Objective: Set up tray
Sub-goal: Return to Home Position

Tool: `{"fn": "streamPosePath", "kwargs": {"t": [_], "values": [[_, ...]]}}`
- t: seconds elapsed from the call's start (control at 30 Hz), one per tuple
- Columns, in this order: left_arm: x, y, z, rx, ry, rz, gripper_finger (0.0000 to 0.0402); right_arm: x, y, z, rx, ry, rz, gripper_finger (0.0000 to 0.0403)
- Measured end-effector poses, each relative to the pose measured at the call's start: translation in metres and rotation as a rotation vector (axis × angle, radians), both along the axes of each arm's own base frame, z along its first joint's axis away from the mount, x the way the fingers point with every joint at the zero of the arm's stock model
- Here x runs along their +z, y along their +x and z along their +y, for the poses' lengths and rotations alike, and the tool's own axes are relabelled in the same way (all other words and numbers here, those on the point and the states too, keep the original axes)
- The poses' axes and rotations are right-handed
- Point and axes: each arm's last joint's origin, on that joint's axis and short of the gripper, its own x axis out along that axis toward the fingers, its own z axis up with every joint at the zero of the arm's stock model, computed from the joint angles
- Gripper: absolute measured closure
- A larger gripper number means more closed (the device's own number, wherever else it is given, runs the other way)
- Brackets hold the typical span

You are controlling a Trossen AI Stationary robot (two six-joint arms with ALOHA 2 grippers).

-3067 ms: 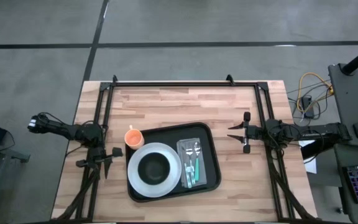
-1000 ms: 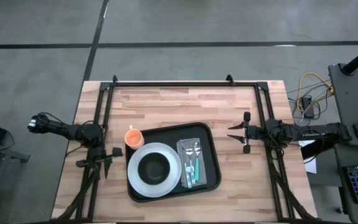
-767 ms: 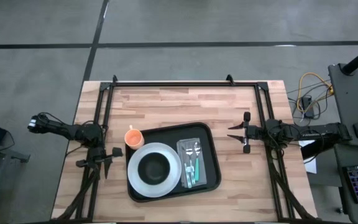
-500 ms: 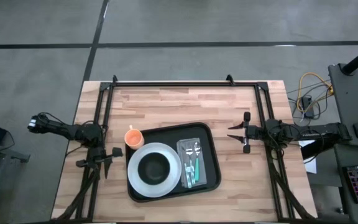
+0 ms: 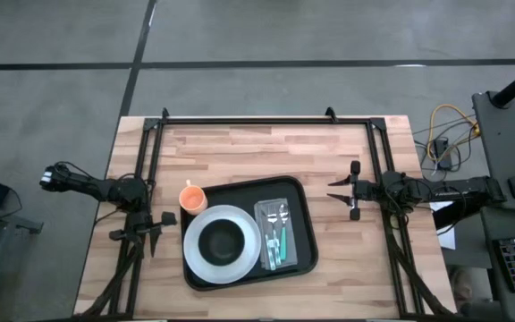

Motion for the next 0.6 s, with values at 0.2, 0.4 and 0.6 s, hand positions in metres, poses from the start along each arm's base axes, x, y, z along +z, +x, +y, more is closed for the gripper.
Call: {"fn": "streamPosePath", "kwargs": {"t": [0.2, 0.4, 0.6], "values": [[0.0, 0.0, 0.0, 0.0, 0.0, 0.0, 0.0304, 0.0, 0.0, 0.0, 0.0, 0.0, 0.0, 0.0266], [0.0, 0.0, 0.0, 0.0, 0.0, 0.0, 0.0304, 0.0, 0.0, 0.0, 0.0, 0.0, 0.0, 0.0272], [0.0, 0.0, 0.0, 0.0, 0.0, 0.0, 0.0304, 0.0, 0.0, 0.0, 0.0, 0.0, 0.0, 0.0274]]}}
